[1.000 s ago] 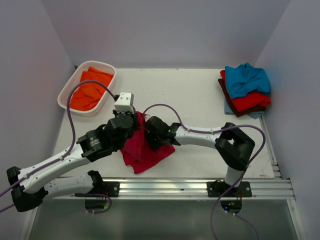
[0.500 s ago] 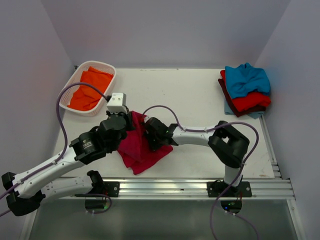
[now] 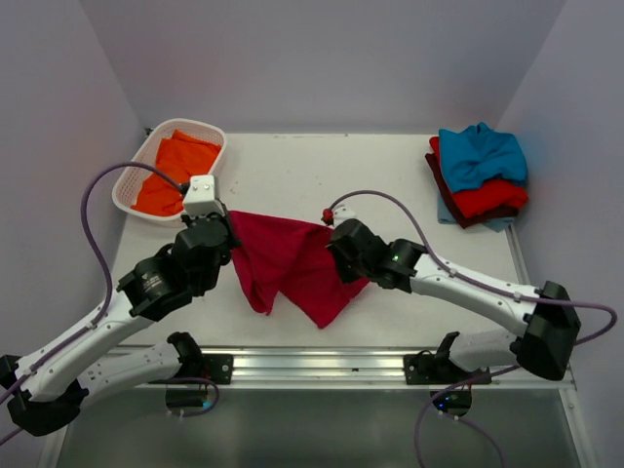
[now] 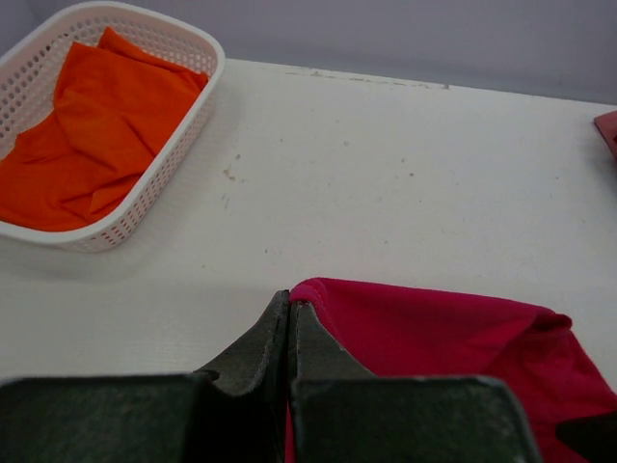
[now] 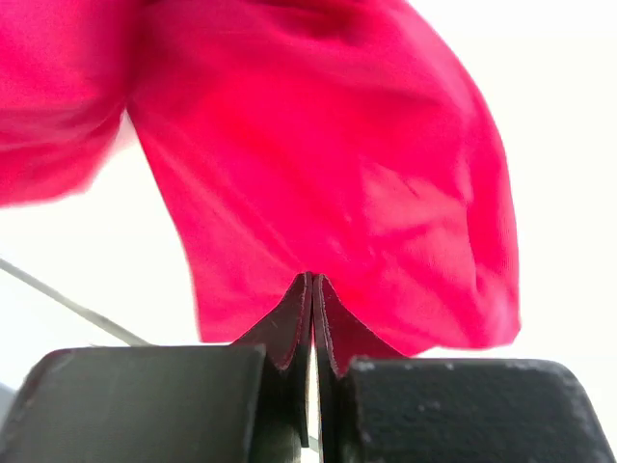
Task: Fold and stack the t-shirts
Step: Flatten out the tshirt
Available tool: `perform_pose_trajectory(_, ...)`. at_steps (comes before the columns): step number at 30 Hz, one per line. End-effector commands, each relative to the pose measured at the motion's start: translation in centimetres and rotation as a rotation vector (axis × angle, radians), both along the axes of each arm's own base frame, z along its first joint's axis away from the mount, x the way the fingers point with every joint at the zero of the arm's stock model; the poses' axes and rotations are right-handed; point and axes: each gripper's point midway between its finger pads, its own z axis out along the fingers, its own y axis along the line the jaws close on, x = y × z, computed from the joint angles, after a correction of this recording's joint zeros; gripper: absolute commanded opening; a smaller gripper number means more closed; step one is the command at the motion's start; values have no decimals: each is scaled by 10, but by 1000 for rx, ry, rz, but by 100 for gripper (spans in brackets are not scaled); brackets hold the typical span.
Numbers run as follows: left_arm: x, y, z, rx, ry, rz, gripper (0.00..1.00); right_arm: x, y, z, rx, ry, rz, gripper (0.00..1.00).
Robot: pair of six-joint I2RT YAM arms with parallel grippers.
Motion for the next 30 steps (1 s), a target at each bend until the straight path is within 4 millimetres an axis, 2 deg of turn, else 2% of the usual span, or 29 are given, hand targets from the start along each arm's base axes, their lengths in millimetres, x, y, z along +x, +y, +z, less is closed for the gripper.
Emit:
perform_pose_trajectory(1,-2,34,42,0,-85,112,0,10,-58,18,-102,-80,-136,0)
perform_pose_trajectory(2,-5,43,53,-1,-102,138,0,9,-70,22,-127,-85,-160,0)
perform_pose_trajectory(7,-15,69,76,4,-141,215,0,26,-124,47,-165,-158,-364,0)
perform_pose_trajectory(11,-23,82,79,3,-132,253,0,35,-169,67,-144,-220,-550,0)
perform_pose_trajectory(16,-30,92,80,-14,-134,273,0,37,-201,77,-144,-249,-687,0)
perform_pose_trajectory(20,-34,96,79,-15,-122,278,0,36,-212,73,-181,-239,-738,0)
perform_pose_trajectory(21,-34,97,79,-15,-121,278,0,36,-212,71,-190,-230,-748,6)
perform_pose_trajectory(23,-36,96,81,-32,-124,265,0,34,-215,67,-210,-214,-753,45)
perform_pose_trajectory(26,-36,93,79,-43,-121,247,0,35,-204,61,-178,-186,-717,59)
perform_pose_trajectory(30,-33,85,75,-45,-111,221,0,35,-172,45,-78,-97,-600,62)
